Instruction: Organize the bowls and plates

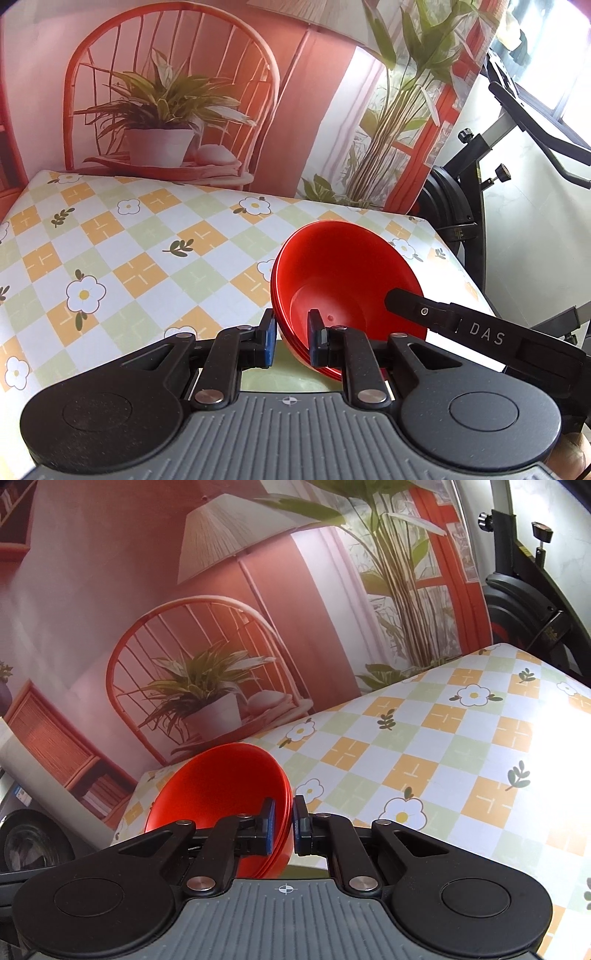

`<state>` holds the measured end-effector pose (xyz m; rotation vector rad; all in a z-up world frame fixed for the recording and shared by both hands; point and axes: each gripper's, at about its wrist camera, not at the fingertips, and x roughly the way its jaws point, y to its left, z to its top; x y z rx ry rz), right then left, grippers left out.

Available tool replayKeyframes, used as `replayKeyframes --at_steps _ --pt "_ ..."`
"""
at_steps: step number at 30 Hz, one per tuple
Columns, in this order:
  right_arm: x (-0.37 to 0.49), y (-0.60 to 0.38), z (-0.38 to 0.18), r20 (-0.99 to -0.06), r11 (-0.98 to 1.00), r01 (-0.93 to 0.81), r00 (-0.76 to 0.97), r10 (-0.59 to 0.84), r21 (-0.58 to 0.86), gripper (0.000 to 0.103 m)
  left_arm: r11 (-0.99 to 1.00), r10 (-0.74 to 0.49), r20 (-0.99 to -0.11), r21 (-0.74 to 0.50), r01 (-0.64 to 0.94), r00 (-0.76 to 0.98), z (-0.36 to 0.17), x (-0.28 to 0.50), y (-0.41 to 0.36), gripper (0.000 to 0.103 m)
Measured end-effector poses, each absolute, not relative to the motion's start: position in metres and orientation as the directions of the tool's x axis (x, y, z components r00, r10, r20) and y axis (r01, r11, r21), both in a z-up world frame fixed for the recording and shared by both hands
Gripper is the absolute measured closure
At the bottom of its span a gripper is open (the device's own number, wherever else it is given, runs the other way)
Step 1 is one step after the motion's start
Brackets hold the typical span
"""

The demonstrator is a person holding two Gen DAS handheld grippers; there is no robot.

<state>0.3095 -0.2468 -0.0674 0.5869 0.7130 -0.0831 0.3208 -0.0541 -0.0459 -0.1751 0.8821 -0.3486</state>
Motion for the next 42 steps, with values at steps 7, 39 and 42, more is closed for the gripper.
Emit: replayKeyframes --at_steps 7,39,42 --pt "0.29 -0.24 -0.071 -0.65 0.844 0.26 0.748 0.132 0.47 0.094 0.93 -0.366 -0.734 -0.288 0.227 0.572 -0.052 0.303 -0.049 0.085" --pt "0.28 -0.218 -0.135 -0.775 0.861 0.287 0.606 0.177 0.42 0.093 0.94 -0.328 -0.818 -0.232 0.251 0.473 -0.118 0.297 -0.046 0.084" --pt "0.278 -0.218 -0.14 -0.781 0.857 0.297 0.6 0.175 0.421 0.093 0.935 -0.337 -0.816 -0.234 0.265 0.47 -0.121 0.294 -0.046 0.084"
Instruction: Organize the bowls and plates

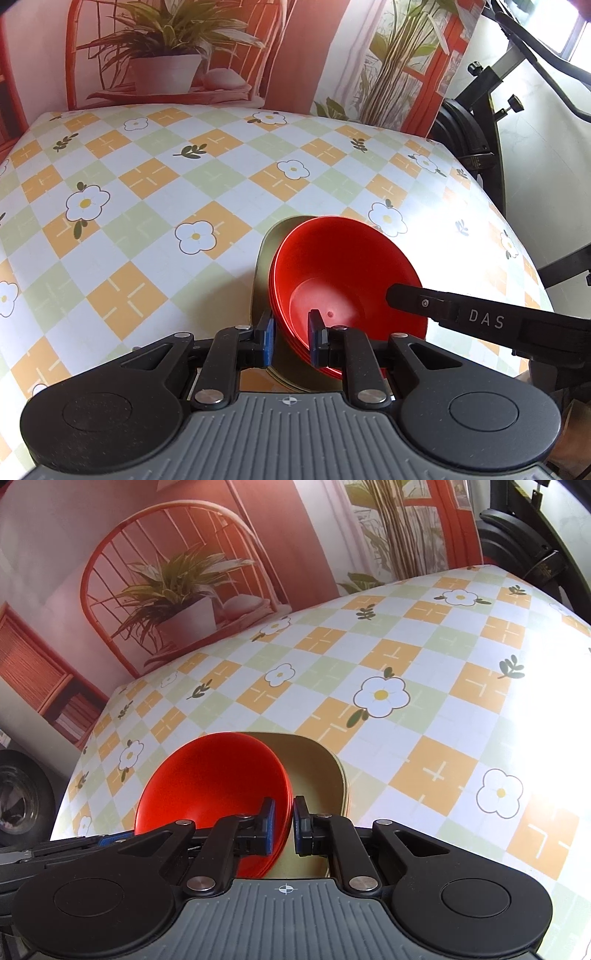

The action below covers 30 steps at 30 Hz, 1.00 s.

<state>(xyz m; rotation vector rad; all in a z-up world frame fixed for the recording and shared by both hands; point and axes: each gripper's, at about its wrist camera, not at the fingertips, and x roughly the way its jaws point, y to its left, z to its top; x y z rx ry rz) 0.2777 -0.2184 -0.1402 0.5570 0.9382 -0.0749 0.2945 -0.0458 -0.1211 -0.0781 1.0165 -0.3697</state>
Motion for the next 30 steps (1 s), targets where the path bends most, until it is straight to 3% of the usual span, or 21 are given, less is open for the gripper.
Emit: replayKeyframes --at_steps 8,11,13,15,21,24,27,30 --pt "0.277 -0.217 -0.141 -0.785 0.862 0.297 0.596 0.169 0.411 0.093 0.933 -0.335 -0.816 -0.22 0.284 0.471 -0.12 0.295 -0.046 0.084" --pt "0.276 -0.217 -0.135 -0.779 0.87 0.289 0.608 0.154 0.398 0.088 0.935 -0.326 -0.816 -0.204 0.29 0.478 -0.117 0.293 -0.047 0.082" --pt "0.275 -0.217 -0.13 -0.772 0.875 0.283 0.619 0.145 0.392 0.083 0.94 -0.311 -0.814 -0.188 0.284 0.49 -0.113 0.291 -0.046 0.076" --pt "0.273 -0.218 -0.124 -0.765 0.88 0.281 0.63 0.131 0.382 0.081 0.948 -0.291 -0.803 -0.167 0.272 0.519 -0.107 0.288 -0.044 0.063" --pt "0.264 -0.217 -0.101 -0.74 0.903 0.259 0.666 0.09 0.342 0.077 0.965 -0.243 -0.768 -0.13 0.228 0.592 -0.083 0.276 -0.033 0.055" --pt "0.256 -0.215 -0.081 -0.708 0.918 0.236 0.703 0.064 0.318 0.068 0.974 -0.205 -0.72 -0.081 0.213 0.663 -0.06 0.264 -0.028 0.047" --pt "0.245 -0.214 -0.058 -0.667 0.929 0.213 0.744 0.046 0.301 0.051 0.984 -0.152 -0.656 -0.028 0.177 0.739 -0.033 0.247 -0.023 0.035" --pt "0.231 -0.213 -0.036 -0.627 0.936 0.201 0.779 0.025 0.287 0.041 0.986 -0.137 -0.608 -0.009 0.166 0.782 -0.008 0.231 -0.017 0.031"
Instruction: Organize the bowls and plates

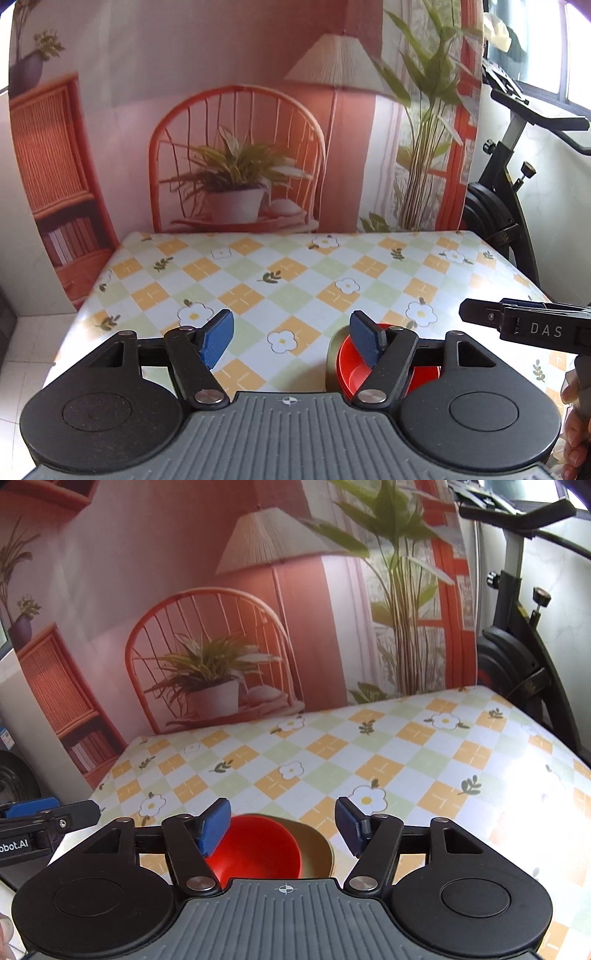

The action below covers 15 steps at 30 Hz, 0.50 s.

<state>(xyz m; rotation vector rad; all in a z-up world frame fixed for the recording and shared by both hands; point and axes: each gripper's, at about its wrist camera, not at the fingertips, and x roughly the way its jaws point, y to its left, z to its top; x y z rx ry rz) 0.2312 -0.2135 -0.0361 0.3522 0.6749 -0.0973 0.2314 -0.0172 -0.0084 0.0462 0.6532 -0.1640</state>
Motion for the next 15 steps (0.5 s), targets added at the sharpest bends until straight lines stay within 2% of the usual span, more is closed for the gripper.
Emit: replayKeyframes --at_steps 4,8,12,15 --pt "0.208 -0.214 -0.007 -0.571 0.938 0.182 0.821 0.02 0.295 0.026 0.988 -0.135 -0.558 -0.012 0.155 0.818 0.019 0.209 -0.01 0.028" --pt "0.183 -0.21 0.02 -0.52 0.948 0.174 0.854 -0.011 0.266 0.01 0.991 -0.101 -0.485 0.03 0.131 0.869 0.043 0.178 -0.009 0.017" --pt "0.159 -0.203 0.046 -0.488 0.956 0.186 0.871 -0.055 0.225 0.0 0.992 -0.09 -0.421 0.039 0.117 0.903 0.061 0.149 -0.005 0.014" --pt "0.139 -0.198 0.066 -0.459 0.962 0.189 0.885 -0.079 0.2 0.0 0.991 -0.128 -0.387 -0.011 0.134 0.913 0.078 0.13 0.004 0.014"
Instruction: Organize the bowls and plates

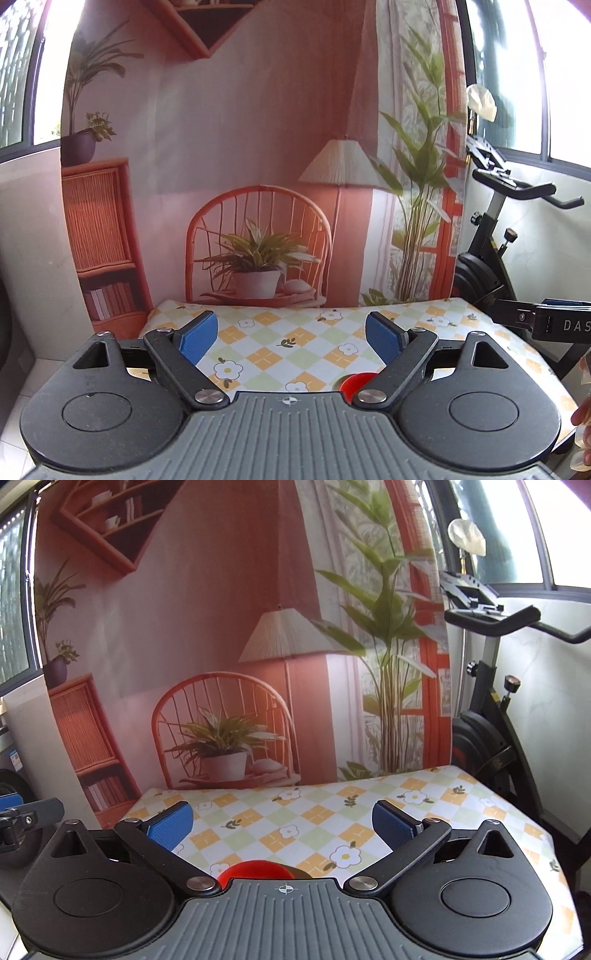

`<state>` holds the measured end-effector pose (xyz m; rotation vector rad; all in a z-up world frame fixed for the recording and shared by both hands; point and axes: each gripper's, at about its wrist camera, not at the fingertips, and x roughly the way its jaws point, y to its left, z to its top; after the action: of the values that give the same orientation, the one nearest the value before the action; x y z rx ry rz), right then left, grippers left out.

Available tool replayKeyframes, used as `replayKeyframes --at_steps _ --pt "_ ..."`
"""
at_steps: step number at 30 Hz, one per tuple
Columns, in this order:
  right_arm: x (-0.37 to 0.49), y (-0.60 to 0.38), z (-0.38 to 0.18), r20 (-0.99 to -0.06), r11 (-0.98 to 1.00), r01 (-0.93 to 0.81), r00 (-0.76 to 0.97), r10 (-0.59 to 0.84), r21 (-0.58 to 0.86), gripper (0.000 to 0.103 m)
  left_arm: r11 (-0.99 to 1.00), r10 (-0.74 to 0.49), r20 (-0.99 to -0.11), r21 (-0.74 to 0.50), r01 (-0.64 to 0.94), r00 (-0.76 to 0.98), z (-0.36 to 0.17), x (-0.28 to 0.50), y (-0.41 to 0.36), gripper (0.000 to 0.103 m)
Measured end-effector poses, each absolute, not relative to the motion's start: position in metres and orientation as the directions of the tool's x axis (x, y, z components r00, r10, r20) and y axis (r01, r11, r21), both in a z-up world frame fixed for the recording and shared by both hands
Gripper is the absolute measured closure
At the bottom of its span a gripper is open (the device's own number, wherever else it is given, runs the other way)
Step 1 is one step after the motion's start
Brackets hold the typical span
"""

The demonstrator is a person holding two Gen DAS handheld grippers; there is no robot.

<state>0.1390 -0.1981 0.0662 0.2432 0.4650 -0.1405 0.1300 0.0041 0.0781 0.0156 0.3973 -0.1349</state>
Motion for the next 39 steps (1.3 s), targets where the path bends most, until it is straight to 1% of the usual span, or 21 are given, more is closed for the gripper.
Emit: replayKeyframes --at_steps 3,7,9,15,19,28,39 --pt "0.118 -0.193 0.084 -0.432 0.963 0.207 0.895 -0.115 0.172 0.0 0.988 -0.15 -0.355 -0.027 0.15 0.923 0.092 0.113 0.008 0.013" --pt "0.091 -0.187 0.102 -0.391 0.967 0.208 0.91 -0.136 0.147 0.0 0.99 -0.105 -0.324 0.051 0.128 0.94 0.106 0.088 0.0 0.013" --pt "0.079 -0.185 0.11 -0.37 0.969 0.2 0.919 -0.134 0.146 0.0 0.991 -0.087 -0.312 0.07 0.115 0.946 0.111 0.077 -0.002 0.011" --pt "0.055 -0.186 0.126 -0.335 0.974 0.169 0.935 -0.111 0.15 0.0 0.993 -0.082 -0.301 0.057 0.104 0.95 0.121 0.049 -0.002 0.01" --pt "0.045 -0.182 0.132 -0.318 0.977 0.163 0.941 -0.113 0.134 0.0 0.995 -0.09 -0.288 0.022 0.1 0.953 0.126 0.041 0.001 0.01" --pt "0.042 -0.184 0.136 -0.31 0.974 0.17 0.944 -0.117 0.15 0.0 0.992 -0.118 -0.282 0.006 0.125 0.952 0.125 0.037 0.001 0.009" --pt "0.043 -0.185 0.133 -0.316 0.973 0.166 0.942 -0.109 0.161 0.0 0.996 -0.077 -0.271 0.024 0.087 0.96 0.126 0.036 0.005 0.008"
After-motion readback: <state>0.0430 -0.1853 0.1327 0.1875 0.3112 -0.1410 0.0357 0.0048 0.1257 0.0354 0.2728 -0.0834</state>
